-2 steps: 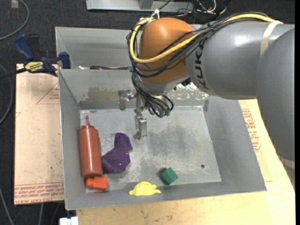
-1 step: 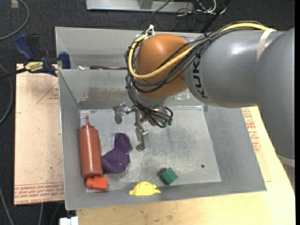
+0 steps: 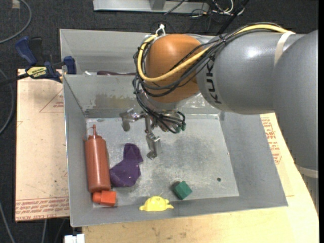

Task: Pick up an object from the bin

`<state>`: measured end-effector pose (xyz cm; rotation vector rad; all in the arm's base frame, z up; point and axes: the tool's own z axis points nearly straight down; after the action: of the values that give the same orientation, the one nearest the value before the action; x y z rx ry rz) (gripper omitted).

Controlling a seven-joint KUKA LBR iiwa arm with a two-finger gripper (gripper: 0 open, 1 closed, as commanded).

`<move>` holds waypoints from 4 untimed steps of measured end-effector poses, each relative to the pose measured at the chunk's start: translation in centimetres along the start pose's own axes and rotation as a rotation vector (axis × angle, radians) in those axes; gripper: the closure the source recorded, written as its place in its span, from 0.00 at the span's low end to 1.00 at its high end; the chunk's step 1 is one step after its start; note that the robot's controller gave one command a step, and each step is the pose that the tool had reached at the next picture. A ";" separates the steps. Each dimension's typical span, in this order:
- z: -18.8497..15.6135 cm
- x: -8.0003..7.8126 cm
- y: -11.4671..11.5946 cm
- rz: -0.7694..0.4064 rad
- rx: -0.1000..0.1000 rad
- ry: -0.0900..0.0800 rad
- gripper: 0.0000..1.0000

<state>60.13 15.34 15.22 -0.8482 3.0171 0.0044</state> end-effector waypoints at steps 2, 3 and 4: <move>8.2 -0.8 1.3 -0.553 -0.001 -0.004 1.00; 8.2 -0.8 1.3 -0.553 -0.001 -0.004 1.00; 7.8 -0.7 1.4 -0.553 -0.004 -0.001 1.00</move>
Offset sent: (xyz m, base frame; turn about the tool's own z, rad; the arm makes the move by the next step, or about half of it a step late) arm -0.0003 0.0150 -0.0822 -0.5574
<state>60.02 16.90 7.39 -1.6392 2.6711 0.0067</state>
